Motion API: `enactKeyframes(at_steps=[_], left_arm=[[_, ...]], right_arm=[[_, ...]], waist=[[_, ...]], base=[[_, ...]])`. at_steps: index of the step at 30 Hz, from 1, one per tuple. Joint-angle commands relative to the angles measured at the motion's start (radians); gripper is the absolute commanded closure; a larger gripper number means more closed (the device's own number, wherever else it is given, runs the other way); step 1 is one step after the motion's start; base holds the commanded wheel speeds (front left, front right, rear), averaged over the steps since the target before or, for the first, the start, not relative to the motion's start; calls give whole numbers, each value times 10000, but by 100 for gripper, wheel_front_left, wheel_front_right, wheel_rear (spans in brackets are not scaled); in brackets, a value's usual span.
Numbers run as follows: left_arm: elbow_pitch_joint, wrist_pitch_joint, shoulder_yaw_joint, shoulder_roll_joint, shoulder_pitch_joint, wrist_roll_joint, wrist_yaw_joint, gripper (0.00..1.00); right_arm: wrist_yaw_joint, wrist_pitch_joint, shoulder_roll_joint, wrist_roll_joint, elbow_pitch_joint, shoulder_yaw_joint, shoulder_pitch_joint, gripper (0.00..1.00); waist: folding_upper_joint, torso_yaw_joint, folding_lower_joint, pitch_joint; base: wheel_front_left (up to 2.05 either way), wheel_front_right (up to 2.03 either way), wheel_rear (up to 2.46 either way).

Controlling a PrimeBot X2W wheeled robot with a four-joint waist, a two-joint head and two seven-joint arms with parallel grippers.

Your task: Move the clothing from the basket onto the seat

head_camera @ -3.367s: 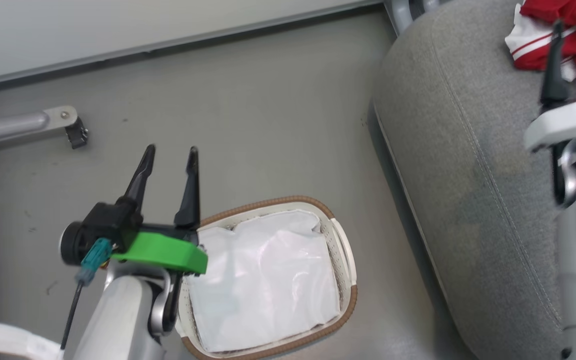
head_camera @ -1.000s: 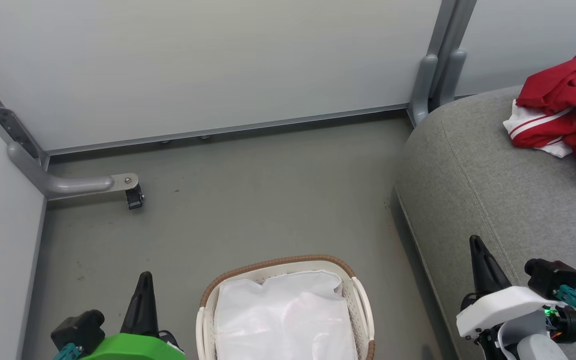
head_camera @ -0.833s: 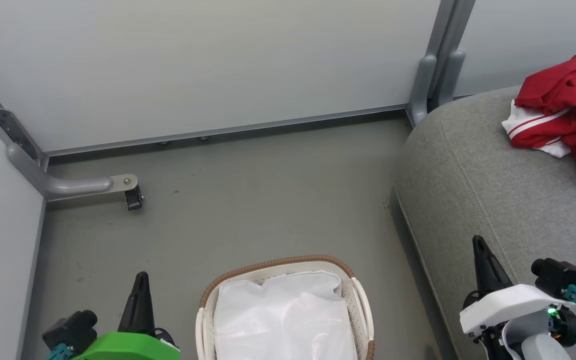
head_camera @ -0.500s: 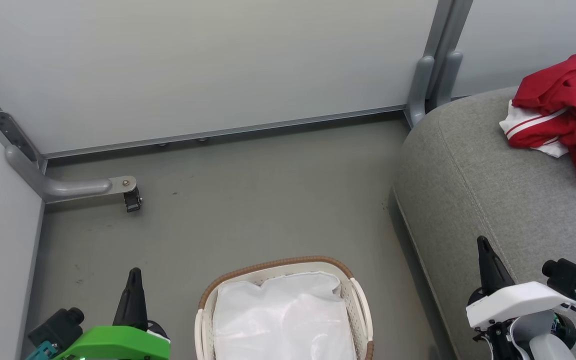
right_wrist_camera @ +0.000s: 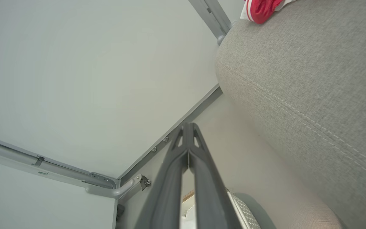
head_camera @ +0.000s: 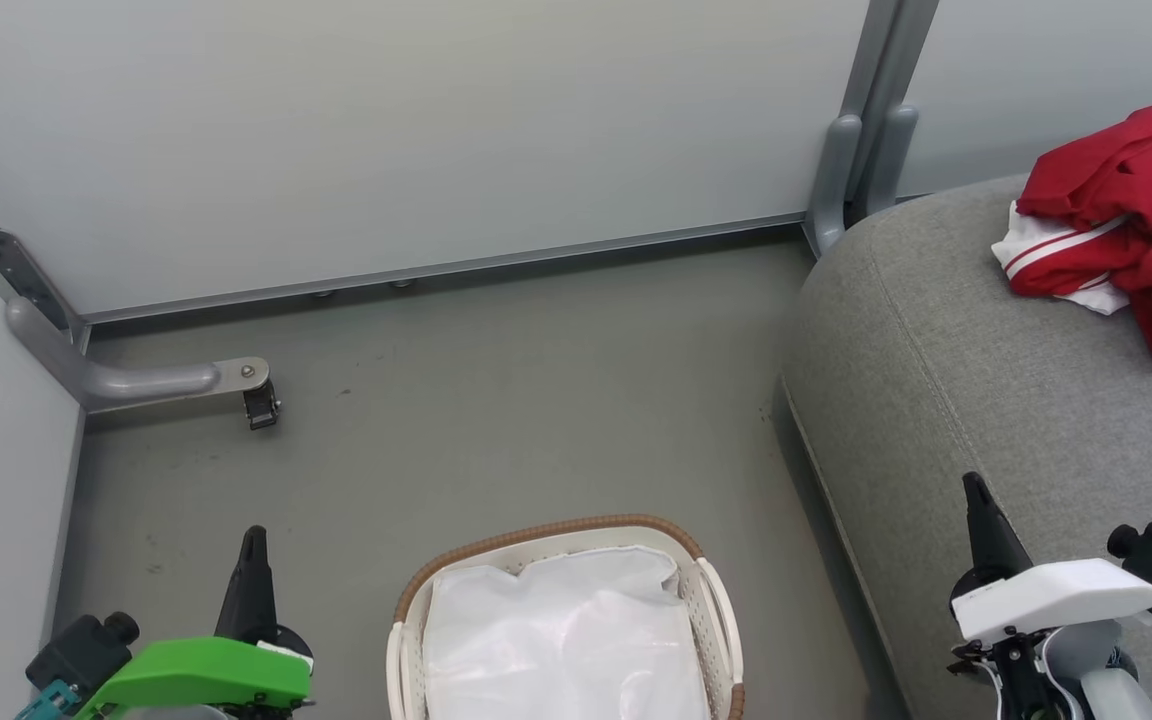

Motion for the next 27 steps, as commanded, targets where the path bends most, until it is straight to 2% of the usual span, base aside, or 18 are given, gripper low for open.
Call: enactKeyframes(at_steps=[1, 27], left_arm=[[-141, 69, 79, 105, -322, -348, -45, 100], [-184, 817, 541, 119, -599, -2919, -138, 100]], right_arm=[[-4, 89, -66, 371, -163, -58, -157, 100], [-7, 832, -91, 3292, -273, -297, -197, 100]], waist=[[0, -8, 0, -6], [0, -132, 0, -95]], base=[[0, 0, 0], [0, 0, 0]])
